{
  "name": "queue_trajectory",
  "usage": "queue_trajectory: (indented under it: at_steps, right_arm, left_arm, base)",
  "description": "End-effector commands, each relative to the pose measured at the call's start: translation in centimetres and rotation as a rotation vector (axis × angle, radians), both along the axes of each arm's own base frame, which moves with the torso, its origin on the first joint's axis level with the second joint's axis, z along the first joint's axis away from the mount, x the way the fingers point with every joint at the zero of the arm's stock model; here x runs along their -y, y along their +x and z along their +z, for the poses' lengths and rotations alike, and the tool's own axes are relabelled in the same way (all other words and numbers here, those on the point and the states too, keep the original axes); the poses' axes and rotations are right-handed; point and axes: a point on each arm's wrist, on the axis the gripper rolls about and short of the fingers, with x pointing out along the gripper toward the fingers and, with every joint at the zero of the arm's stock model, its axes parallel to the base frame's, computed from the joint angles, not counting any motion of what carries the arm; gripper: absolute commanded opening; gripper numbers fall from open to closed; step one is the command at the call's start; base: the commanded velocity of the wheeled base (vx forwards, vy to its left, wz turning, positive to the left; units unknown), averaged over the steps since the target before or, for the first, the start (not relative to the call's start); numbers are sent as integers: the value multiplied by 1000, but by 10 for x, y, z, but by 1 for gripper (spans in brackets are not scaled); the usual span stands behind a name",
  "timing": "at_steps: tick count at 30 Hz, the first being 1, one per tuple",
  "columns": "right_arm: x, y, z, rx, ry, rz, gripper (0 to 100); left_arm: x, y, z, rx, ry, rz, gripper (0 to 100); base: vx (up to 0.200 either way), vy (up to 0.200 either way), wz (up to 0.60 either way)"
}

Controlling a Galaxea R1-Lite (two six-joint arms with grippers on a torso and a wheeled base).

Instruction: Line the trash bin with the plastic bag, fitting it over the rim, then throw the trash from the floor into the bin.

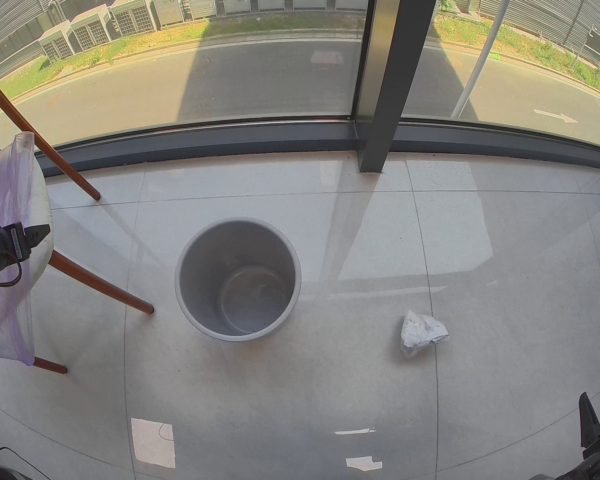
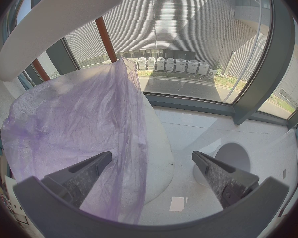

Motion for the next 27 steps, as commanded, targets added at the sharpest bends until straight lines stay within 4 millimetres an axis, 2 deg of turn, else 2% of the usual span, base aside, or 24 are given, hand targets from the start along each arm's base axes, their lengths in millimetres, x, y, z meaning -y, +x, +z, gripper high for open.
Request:
queue_trajectory:
  at_steps: [1, 9, 10, 21, 26, 27]
  right_arm:
    - [0, 0, -5, -1, 0, 1, 100]
    - [0, 0, -5, -1, 0, 1, 100]
    - [0, 0, -5, -1, 0, 1, 100]
    - [0, 0, -5, -1, 0, 1, 100]
    - [0, 0, -5, -1, 0, 0, 100]
    - [0, 0, -5, -1, 0, 0, 100]
  left_arm:
    - [0, 11, 2, 0, 11, 14, 100]
    - [-1, 13, 5, 39, 28, 25, 100]
    - [-2, 12, 4, 33, 26, 27, 0]
    - [-1, 6, -12, -19, 2, 35, 0]
    - [-3, 4, -8, -4, 11, 43, 0]
    - [-4, 3, -2, 25, 17, 38, 0]
  base:
    - [0, 0, 0]
    - [0, 0, 0]
    - [0, 0, 0]
    - [0, 0, 0]
    - [0, 0, 0]
    - [0, 0, 0]
